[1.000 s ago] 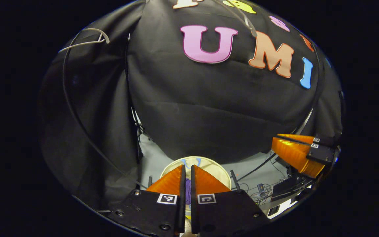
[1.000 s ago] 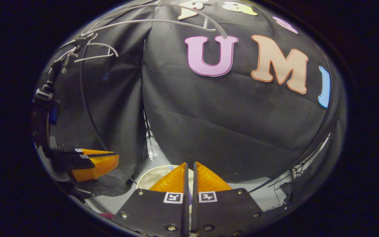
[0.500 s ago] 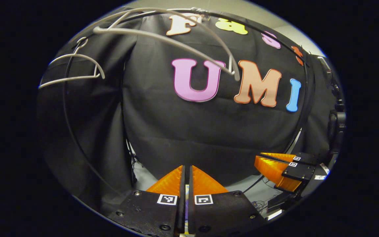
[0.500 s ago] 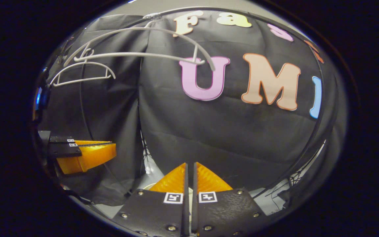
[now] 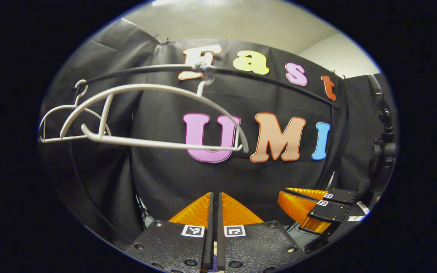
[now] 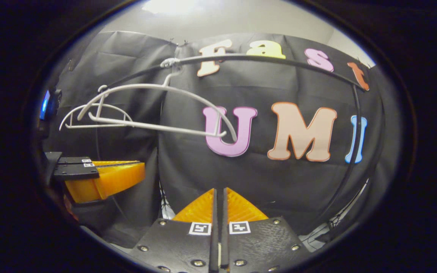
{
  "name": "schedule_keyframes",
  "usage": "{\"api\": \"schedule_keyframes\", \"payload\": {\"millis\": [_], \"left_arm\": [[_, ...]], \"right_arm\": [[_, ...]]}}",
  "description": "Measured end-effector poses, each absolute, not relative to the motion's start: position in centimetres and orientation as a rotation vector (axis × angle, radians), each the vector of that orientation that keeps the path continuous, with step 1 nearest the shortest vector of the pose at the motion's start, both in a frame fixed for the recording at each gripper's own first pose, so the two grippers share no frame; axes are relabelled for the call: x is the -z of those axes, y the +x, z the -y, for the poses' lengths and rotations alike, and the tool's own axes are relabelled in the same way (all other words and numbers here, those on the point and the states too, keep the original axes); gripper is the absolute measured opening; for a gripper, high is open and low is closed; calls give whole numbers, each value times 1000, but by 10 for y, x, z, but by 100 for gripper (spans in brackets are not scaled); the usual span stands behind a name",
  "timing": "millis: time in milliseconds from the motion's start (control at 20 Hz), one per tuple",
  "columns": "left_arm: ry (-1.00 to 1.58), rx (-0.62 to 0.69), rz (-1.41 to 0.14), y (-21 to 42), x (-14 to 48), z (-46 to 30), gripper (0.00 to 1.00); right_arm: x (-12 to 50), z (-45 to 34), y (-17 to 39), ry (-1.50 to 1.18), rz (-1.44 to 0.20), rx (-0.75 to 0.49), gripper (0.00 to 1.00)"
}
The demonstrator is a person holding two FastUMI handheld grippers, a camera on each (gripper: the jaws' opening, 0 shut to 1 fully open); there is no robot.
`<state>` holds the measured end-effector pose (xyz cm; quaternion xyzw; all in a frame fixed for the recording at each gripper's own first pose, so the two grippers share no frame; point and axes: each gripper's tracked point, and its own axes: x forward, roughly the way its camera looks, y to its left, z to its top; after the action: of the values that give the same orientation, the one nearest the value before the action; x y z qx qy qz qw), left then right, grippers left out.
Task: Grasp the clothes on the hanger with both hands and then place them into the laundry hamper below.
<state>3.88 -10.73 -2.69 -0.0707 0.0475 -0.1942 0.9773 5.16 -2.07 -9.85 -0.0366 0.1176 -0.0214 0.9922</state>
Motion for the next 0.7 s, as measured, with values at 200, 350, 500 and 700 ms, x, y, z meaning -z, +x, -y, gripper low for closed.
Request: {"api": "schedule_keyframes", "payload": {"millis": [200, 350, 500, 700], "left_arm": [[-140, 402, 0, 30, -16, 110, 5], [-137, 406, 64, 22, -46, 113, 5], [-134, 409, 113, 15, -67, 115, 0], [-138, 419, 149, 6, -80, 121, 5]], "right_arm": [[54, 24, 49, -74, -144, 56, 3], [27, 30, 44, -51, -88, 73, 3], [2, 50, 37, -51, -42, 107, 0], [-15, 67, 25, -57, -11, 140, 3]]}}
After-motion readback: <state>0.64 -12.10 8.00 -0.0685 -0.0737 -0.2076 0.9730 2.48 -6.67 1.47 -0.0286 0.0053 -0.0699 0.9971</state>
